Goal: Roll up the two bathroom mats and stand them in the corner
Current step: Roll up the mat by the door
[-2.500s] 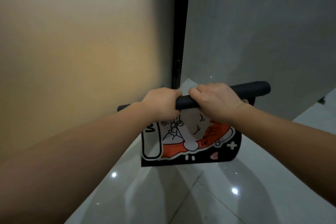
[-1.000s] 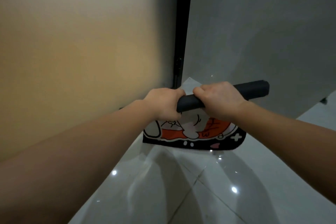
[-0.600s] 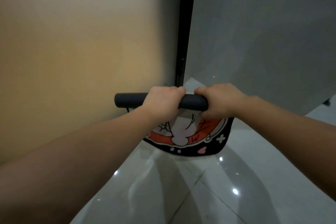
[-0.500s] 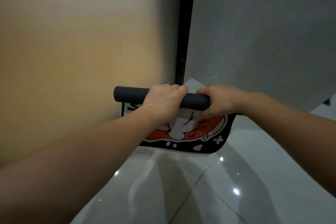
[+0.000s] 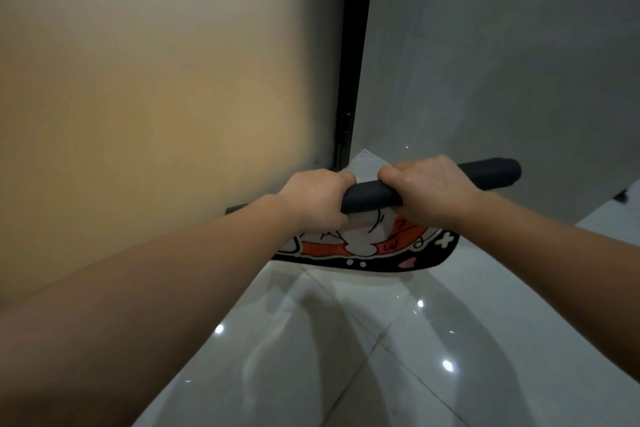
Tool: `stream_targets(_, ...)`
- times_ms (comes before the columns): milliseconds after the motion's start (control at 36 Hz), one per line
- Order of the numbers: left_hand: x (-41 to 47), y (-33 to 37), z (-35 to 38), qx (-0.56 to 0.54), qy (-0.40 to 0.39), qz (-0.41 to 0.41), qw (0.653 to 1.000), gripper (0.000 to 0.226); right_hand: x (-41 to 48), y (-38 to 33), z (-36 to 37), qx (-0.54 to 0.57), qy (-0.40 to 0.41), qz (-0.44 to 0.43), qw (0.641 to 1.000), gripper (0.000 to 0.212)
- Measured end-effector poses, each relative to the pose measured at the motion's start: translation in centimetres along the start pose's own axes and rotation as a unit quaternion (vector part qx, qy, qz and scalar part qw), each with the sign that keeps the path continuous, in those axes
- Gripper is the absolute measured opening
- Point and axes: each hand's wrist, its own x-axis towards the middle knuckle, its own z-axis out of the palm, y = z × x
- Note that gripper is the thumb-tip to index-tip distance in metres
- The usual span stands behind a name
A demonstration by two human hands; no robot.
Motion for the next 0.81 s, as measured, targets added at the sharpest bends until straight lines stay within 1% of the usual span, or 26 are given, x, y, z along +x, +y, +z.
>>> stream_targets(56, -0.2, 0.1, 0.1, 0.043, 0.03, 0.004, 0.999, 0.029, 0.3, 0.1, -0.1, 0.021, -0.024, 0.013, 0.999, 0.024)
stream_targets(111, -0.6, 0.1, 0.3, 0.103, 0.082, 0.015, 0.991, 0.027, 0.7, 0.3, -0.4, 0.081, -0.094, 0.041, 0.991, 0.032)
stream_targets(167, -0.9, 0.1, 0.3, 0.147, 0.126, 0.031, 0.981, 0.027, 1.1, 0.3, -0.8, 0.163, -0.167, 0.075, 0.969, 0.042)
stream_targets(222, -1.1, 0.1, 0.4, 0.174, 0.153, 0.045, 0.972, 0.028, 1.2, 0.5, -1.0, 0.241, -0.209, 0.1, 0.943, 0.047)
stream_targets(278, -1.2, 0.2, 0.6, 0.187, 0.169, 0.055, 0.966, 0.028, 1.1, 0.7, -1.1, 0.301, -0.234, 0.112, 0.918, 0.042)
stream_targets(334, -1.1, 0.3, 0.7, 0.192, 0.165, 0.059, 0.966, 0.029, 1.1, 0.7, -1.1, 0.319, -0.246, 0.121, 0.907, 0.033)
stream_targets(361, -1.0, 0.2, 0.8, 0.186, 0.158, 0.058, 0.968, 0.032, 1.0, 0.5, -1.1, 0.306, -0.241, 0.125, 0.913, 0.028)
stream_targets(389, -0.9, 0.1, 0.7, 0.17, 0.148, 0.054, 0.973, 0.036, 0.9, 0.4, -1.0, 0.272, -0.223, 0.121, 0.928, 0.024)
stream_targets(445, -0.6, -0.2, 0.5, 0.115, 0.117, 0.045, 0.985, 0.04, 0.7, 0.0, -1.0, 0.16, -0.157, 0.083, 0.971, 0.019)
stream_targets(500, -0.4, -0.5, 0.2, 0.066, 0.063, 0.024, 0.996, 0.038, 0.4, -0.1, -0.9, 0.062, -0.082, 0.038, 0.994, 0.018)
stream_targets(556, -0.3, -0.5, 0.0, 0.015, 0.01, -0.002, 1.0, 0.038, 0.1, -0.2, -0.8, 0.008, -0.029, 0.003, 1.0, 0.019)
stream_targets(639, -0.3, -0.3, -0.2, -0.043, -0.016, -0.013, 0.999, 0.039, -0.1, -0.3, -0.6, -0.013, -0.001, -0.019, 1.0, 0.017)
stream_targets(723, -0.1, -0.4, 0.2, -0.026, 0.0, -0.011, 1.0, 0.031, -0.1, -0.3, -0.4, -0.014, 0.007, -0.018, 1.0, 0.016)
stream_targets(806, -0.2, -0.5, 0.4, 0.026, 0.045, -0.003, 0.999, 0.028, 0.2, -0.1, -0.3, 0.002, -0.024, 0.002, 1.0, 0.024)
